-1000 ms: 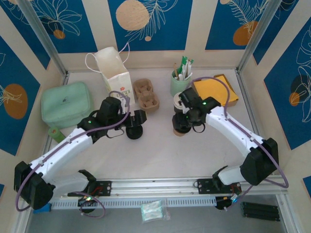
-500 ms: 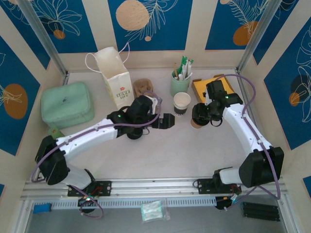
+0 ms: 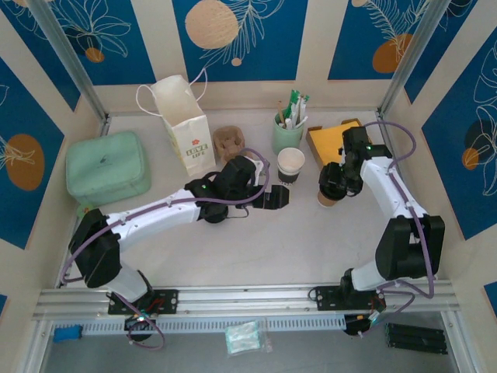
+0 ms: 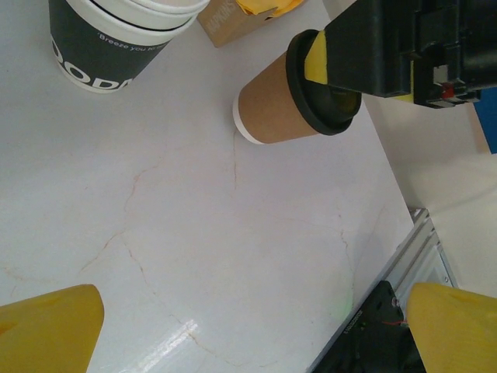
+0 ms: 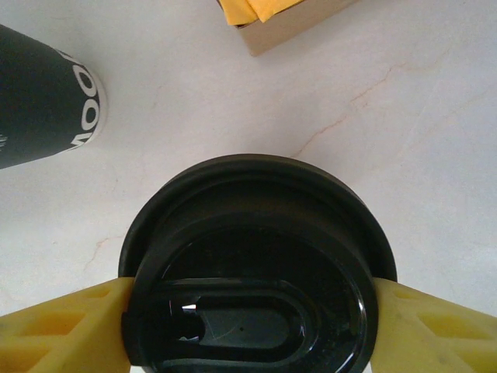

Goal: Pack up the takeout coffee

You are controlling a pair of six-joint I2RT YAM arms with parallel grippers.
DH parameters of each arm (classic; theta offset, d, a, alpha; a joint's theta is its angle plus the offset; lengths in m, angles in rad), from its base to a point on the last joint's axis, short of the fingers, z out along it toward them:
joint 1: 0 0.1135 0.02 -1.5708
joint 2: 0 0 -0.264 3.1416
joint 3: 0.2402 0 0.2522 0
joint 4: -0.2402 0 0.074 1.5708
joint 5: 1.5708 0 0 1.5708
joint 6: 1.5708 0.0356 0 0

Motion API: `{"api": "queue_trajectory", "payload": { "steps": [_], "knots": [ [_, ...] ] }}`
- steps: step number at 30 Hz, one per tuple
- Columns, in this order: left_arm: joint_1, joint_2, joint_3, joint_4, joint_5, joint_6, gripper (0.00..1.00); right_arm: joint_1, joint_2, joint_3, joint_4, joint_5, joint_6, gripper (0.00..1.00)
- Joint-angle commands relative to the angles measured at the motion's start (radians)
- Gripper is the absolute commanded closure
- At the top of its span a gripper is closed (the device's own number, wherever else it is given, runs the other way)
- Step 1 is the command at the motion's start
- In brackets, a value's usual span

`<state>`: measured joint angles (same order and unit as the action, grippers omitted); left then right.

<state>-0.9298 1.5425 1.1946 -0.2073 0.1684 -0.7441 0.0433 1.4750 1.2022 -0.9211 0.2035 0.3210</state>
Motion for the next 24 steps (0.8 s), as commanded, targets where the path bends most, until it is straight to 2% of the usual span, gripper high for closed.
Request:
{"api": "queue_trajectory", "payload": {
  "steps": [1,5,13,24],
  "knots": [
    [-0.01,0.005,0.024,0.027,0.017,-0.009,0.01,0.0,0.017,-0.014,0.017,0.011,0.0,0.31],
    [-0.01,0.007,0.022,0.031,0.019,-0.011,0.0,0.0,0.037,-0.026,0.025,0.016,0.002,0.3],
    [-0.01,0.015,0.026,0.036,0.023,-0.014,0.01,0.002,0.054,-0.018,0.025,0.014,0.008,0.2],
    [-0.01,0.021,0.031,0.032,0.025,-0.014,0.01,0.009,0.051,0.0,0.016,0.008,0.022,0.15]
  ]
}}
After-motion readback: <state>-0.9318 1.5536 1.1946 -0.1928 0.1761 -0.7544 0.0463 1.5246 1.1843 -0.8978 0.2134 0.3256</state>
